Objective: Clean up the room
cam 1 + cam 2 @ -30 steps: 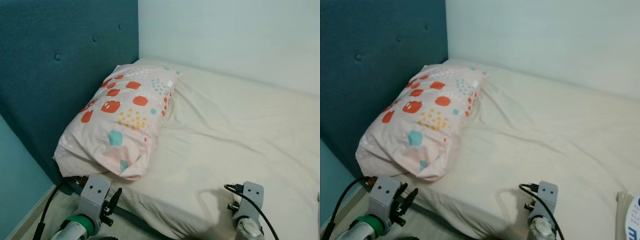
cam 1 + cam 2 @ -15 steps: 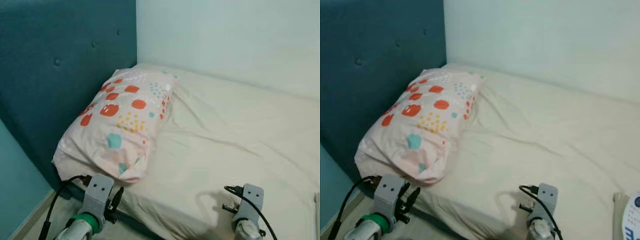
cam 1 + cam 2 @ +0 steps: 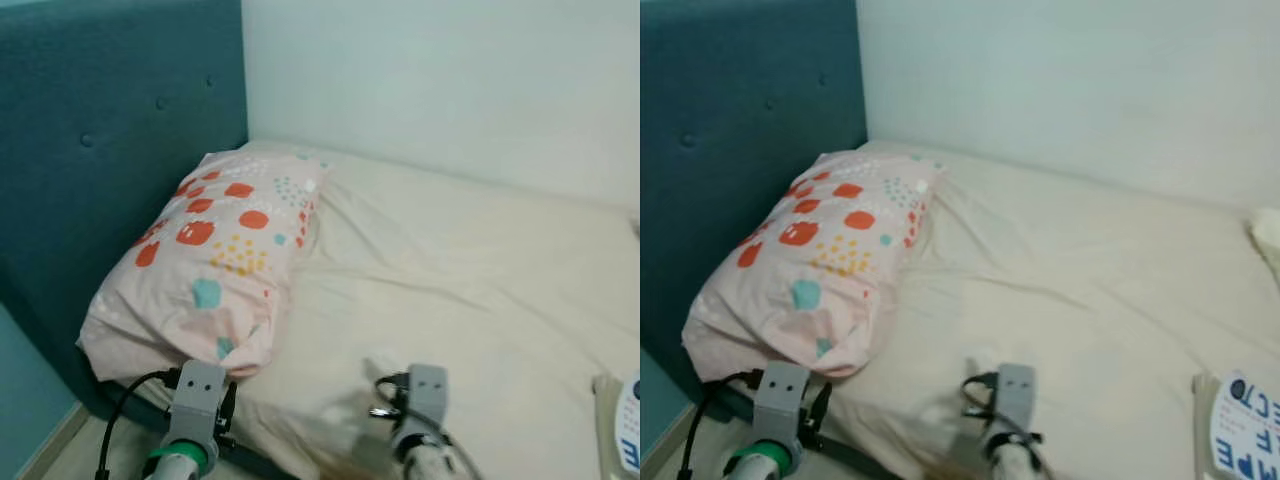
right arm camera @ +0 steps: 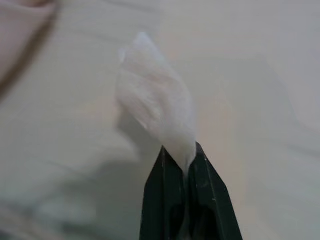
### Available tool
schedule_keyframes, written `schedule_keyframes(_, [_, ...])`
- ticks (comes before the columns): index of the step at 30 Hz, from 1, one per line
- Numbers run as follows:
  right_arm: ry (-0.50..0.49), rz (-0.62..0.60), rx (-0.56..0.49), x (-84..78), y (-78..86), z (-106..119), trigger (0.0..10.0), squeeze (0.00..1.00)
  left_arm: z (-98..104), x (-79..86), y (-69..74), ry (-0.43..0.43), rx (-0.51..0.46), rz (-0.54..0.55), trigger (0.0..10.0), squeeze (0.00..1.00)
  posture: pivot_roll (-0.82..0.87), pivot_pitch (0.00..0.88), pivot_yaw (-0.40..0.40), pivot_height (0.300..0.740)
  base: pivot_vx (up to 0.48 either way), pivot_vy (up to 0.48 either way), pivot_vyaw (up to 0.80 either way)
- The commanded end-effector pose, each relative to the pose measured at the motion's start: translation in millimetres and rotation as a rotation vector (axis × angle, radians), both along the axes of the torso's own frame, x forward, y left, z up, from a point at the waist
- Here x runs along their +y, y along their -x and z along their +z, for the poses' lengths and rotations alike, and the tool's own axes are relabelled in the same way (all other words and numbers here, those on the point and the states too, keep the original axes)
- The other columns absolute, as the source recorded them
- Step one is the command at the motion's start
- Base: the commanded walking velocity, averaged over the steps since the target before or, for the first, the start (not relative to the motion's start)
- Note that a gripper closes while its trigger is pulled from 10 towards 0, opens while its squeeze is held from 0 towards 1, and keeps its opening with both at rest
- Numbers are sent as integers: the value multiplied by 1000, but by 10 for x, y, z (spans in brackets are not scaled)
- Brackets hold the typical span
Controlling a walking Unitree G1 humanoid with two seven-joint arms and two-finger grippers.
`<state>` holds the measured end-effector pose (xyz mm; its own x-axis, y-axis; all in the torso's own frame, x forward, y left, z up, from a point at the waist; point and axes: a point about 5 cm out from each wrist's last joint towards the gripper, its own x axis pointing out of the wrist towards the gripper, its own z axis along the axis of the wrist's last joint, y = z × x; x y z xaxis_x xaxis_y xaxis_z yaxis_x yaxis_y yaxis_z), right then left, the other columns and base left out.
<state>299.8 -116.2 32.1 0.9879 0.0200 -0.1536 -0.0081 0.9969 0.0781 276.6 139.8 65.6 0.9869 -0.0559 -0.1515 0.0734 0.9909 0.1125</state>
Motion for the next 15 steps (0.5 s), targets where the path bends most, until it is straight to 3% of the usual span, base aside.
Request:
schedule_keyframes(1, [9,10,-25,-1,27,8,10000,0,-40,-36,7,1,5,-2,10000,0,36,38,-7,588,0,0,0])
schedule_keyframes(8, [4,36,-8,-21,-2,24,10000,0,22,-77,-48,-13,-46,-8,10000,0,37,16,-7,588,0,0,0])
schedule_keyframes(15, [36,35,-16,-117,-35,59,10000,0,77,-58,-76,-14,-92,25,10000,0,43,9,-17,628,0,0,0])
